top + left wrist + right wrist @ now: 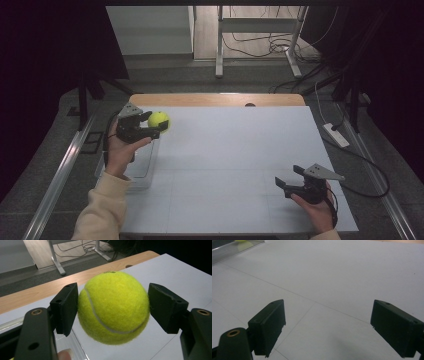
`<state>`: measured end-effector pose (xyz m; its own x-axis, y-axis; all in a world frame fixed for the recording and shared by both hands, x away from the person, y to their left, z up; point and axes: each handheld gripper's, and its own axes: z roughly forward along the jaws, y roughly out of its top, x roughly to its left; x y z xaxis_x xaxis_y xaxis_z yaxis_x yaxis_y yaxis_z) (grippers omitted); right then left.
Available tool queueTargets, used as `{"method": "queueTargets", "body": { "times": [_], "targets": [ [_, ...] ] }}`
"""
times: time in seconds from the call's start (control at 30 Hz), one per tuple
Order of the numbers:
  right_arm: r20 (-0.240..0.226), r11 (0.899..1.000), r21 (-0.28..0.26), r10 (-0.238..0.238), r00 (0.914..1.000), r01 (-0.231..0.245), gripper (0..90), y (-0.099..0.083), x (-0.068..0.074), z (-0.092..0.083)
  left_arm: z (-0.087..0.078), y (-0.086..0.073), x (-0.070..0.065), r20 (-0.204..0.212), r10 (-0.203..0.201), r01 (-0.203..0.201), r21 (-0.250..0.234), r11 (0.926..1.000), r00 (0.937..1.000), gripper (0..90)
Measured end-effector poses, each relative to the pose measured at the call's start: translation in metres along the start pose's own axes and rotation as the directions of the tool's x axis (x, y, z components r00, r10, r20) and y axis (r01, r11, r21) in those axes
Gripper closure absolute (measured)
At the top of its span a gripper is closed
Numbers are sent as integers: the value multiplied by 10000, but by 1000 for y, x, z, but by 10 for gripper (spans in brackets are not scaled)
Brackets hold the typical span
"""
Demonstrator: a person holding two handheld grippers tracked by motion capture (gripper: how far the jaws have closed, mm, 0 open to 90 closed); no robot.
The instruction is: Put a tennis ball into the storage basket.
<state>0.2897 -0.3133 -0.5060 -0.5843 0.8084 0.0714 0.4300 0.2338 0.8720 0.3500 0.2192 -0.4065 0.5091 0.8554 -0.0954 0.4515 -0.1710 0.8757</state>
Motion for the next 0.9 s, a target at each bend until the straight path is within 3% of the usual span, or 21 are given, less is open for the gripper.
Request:
{"method": "queueTargets", "body": {
  "times": [0.9],
  "targets": [
    [26,10000,20,-21,10000,21,127,0,0,1,-13,-21,22,-474,-573,569,-115,9983,9972,285]
  ]
}}
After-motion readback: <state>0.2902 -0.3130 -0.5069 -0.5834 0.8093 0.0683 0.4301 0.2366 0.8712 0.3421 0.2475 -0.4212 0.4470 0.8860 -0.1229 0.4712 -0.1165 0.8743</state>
